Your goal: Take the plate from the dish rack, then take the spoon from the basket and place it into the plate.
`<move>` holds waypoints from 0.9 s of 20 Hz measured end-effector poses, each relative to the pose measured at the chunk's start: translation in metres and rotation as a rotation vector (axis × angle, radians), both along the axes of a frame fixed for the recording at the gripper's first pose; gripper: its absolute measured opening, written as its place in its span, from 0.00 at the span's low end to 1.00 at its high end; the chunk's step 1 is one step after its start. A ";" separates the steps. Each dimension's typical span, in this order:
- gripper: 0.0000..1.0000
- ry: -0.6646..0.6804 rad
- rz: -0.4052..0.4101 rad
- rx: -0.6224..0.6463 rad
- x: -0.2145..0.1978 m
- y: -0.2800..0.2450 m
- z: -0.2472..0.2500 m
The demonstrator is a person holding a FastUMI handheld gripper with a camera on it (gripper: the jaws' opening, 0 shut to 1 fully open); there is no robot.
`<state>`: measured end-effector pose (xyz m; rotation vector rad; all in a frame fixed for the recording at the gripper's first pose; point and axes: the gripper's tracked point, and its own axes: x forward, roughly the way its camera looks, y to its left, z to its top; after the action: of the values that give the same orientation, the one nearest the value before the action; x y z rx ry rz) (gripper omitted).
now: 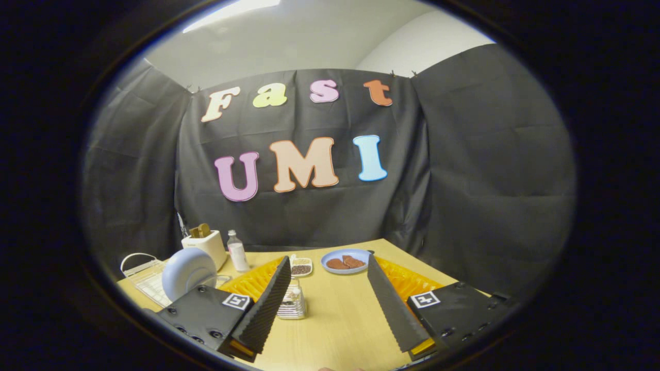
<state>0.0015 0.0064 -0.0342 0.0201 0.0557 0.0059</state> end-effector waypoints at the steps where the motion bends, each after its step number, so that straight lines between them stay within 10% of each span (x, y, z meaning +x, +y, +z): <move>1: 0.96 -0.003 0.006 0.002 0.001 0.003 0.001; 18: 0.96 -0.011 0.288 0.018 0.027 0.146 0.020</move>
<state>0.0282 0.1521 -0.0138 0.0300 0.0468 0.2945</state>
